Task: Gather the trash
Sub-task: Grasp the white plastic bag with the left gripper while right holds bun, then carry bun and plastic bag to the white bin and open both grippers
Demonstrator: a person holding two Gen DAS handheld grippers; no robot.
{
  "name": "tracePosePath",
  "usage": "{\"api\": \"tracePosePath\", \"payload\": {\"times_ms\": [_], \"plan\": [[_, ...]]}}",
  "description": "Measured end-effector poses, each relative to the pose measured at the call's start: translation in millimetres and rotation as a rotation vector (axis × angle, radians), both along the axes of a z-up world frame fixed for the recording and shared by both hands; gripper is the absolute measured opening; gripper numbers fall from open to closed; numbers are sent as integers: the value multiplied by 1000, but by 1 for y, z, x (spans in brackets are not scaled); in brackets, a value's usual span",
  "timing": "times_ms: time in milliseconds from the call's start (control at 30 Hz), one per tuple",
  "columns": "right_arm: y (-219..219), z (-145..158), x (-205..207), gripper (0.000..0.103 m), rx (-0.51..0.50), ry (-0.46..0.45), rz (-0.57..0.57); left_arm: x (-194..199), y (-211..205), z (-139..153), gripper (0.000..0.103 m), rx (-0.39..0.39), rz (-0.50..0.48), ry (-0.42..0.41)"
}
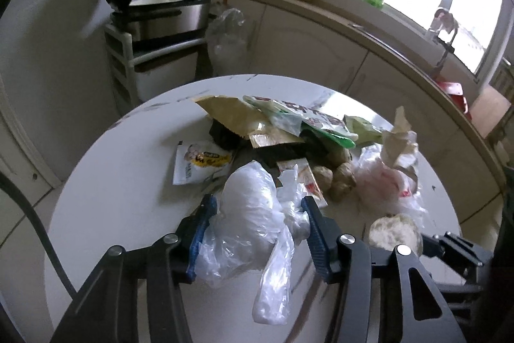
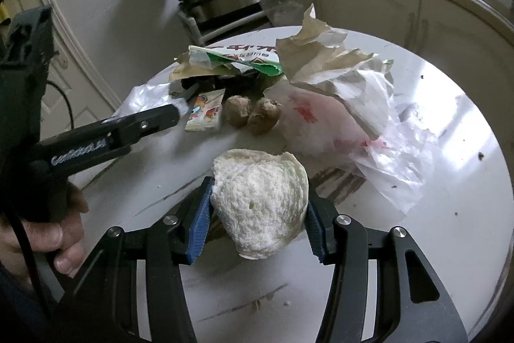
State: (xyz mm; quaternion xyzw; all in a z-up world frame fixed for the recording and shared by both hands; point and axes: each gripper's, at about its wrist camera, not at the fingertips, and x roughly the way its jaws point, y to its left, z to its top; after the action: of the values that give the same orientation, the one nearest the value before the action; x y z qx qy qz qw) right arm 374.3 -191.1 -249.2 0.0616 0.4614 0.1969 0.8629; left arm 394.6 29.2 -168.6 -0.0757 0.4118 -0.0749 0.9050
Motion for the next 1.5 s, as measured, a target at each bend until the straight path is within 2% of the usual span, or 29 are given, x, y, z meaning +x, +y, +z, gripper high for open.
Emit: {"api": "tracePosePath", "payload": {"times_ms": [367,733,967,1167,1267,1367,1500], "plan": [[-19,25,-31,49,21,-54,-38,-65,-25,26,49,33,-29,-54],[-88,62,-75,49,71,-159,-159,-116,-105,69,49,79,-164,-148],[-167,80,-109,49,76,-228,-300,-132,-192,81,49,97,-330,-174],[-256,80,-145,49,71,-238,-469,-131,-281,78,49,89,-501,-148],[-304,69,-163,49,66,-218,-561,-130,-330,67,49,98,-587,-119],[-351,49,-179,49,66,-179,-654,-126,-375,47,49,95,-662,-50],[-407,7,-197,49,71,-87,-765,-117,-426,17,49,115,-731,39]]}}
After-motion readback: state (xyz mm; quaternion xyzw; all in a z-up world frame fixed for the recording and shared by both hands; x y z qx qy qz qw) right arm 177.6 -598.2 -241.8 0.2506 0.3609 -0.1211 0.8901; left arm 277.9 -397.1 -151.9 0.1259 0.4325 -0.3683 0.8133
